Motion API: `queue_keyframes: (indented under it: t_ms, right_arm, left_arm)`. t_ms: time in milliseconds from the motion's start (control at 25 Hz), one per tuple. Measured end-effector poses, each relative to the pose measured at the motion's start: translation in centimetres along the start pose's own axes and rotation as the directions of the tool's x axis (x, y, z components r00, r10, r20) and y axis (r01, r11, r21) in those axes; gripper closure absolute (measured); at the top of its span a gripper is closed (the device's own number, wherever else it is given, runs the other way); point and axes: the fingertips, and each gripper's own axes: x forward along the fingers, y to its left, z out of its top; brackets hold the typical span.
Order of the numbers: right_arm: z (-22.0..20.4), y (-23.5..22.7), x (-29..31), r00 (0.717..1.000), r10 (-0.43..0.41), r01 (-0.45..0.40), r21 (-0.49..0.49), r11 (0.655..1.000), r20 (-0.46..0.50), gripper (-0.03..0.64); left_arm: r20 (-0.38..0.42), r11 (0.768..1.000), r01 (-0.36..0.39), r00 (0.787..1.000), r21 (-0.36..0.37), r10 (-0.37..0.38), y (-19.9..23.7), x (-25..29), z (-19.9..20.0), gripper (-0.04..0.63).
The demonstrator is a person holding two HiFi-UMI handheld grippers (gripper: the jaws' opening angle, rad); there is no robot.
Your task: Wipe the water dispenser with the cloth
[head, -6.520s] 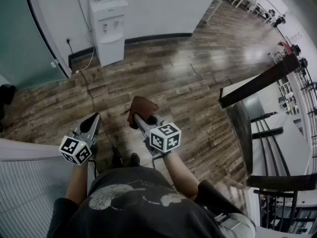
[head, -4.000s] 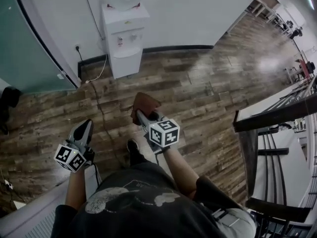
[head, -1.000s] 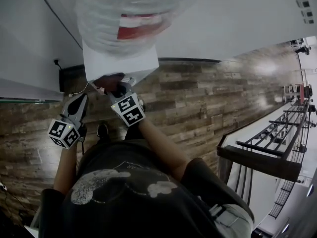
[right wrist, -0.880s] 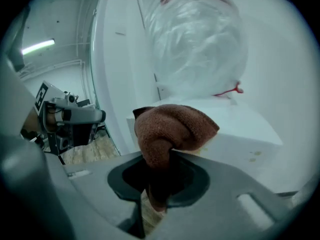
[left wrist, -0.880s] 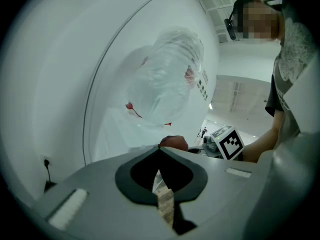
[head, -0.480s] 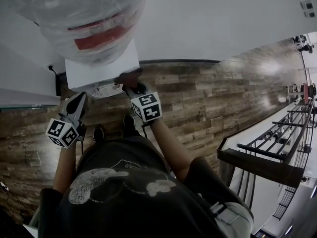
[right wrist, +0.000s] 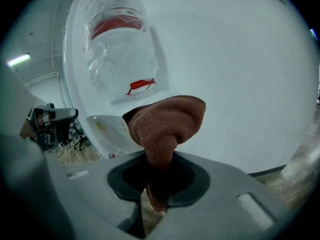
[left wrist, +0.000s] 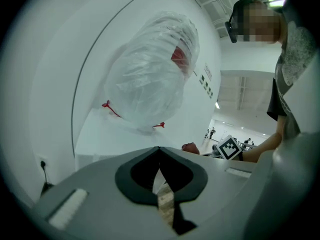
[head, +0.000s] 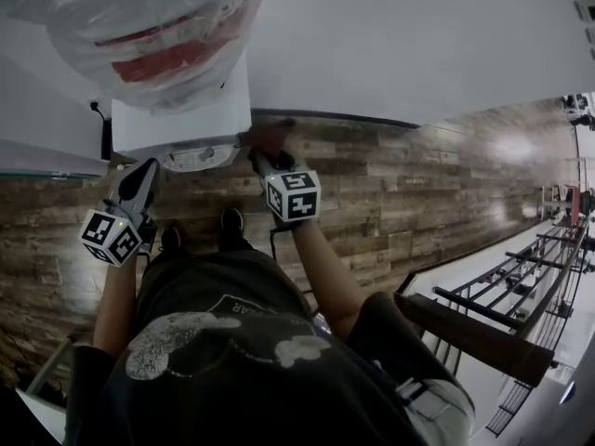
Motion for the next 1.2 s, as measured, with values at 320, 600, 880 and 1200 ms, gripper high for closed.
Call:
queue_keyframes:
  t_ms: [320,600,880,1200]
  right_arm:
    - [-1.1,5.3,-0.9,0.997,0.061,-0.064,-0.063,0.996,-0.045,0.557]
    - [3.3,16.4,-2.0,0.995,0.085,-0.078,-0.116,0.99,0.058,0.557]
    - [4.7,27.5,2.9,0.991,0.082,-0.067,-0.142,0.988,0.102,0.557]
    - [4.4,31.0,9.0,0.995,0.073,-0.063,-0.162,0.985,0.061,0.557]
  left_arm:
    - [0.009,0.998,-0.056,0.998,-0.023,0.056,2.6,-5.1,-0.9,0.586]
    - [0.012,0.999,-0.028,1.0,-0.021,0.029,8.2,-11.9,0.2,0.587]
    - [-0.047,0.991,0.133,0.99,-0.006,-0.133,10.6,-16.1,-0.9,0.586]
    - [-0.072,0.978,0.207,0.975,-0.027,-0.208,11.9,-17.4,-2.3,0.586]
